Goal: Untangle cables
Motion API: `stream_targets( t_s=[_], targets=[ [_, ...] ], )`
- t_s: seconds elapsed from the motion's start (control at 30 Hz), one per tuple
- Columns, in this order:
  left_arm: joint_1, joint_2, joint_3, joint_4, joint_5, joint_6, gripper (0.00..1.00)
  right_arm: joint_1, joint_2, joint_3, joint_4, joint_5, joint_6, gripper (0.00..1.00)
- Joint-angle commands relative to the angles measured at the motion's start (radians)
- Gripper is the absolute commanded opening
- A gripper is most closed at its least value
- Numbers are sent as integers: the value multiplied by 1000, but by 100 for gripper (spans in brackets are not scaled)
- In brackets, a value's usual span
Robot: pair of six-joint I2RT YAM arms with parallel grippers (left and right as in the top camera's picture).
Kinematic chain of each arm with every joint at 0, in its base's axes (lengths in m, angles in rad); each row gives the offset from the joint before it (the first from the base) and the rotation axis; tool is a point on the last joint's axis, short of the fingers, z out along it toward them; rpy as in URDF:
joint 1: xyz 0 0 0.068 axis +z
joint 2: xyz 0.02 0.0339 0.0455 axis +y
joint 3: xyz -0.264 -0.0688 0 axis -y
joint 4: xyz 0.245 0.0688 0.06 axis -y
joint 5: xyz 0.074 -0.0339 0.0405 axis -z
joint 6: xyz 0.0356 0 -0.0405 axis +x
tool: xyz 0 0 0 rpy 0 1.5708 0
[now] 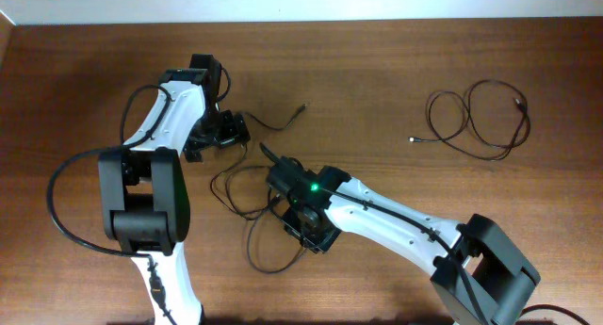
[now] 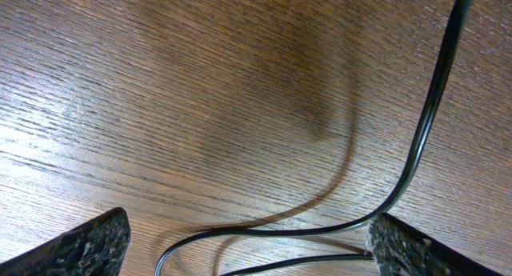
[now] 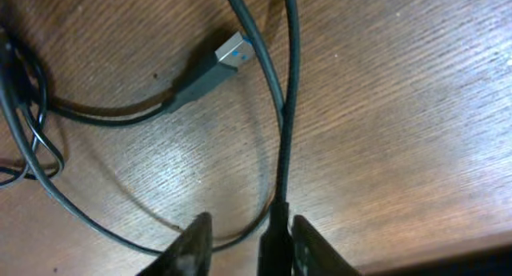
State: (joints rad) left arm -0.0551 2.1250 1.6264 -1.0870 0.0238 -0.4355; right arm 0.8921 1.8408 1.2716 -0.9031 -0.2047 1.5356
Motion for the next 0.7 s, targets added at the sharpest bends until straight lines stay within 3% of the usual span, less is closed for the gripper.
stream_targets(
  t_s=[0.0,0.07,0.23,0.43,0.53,0.67],
  targets=[
    [-3,1,-7,2,7,-9,97,5,-4,-6,3,-5,-24,20],
    [-3,1,-7,2,7,-9,96,5,-4,-6,6,-5,-40,4],
    [-3,1,-7,2,7,-9,96,5,-3,-6,55,6,-186,4],
    [-3,1,-7,2,7,-9,97,5,-4,-6,75,26,-355,10],
    [-3,1,-7,2,7,-9,96,5,-4,-6,82,31,-454,20],
    [-3,1,-7,2,7,-9,97,5,-4,-6,81,104,-486,25]
  ],
)
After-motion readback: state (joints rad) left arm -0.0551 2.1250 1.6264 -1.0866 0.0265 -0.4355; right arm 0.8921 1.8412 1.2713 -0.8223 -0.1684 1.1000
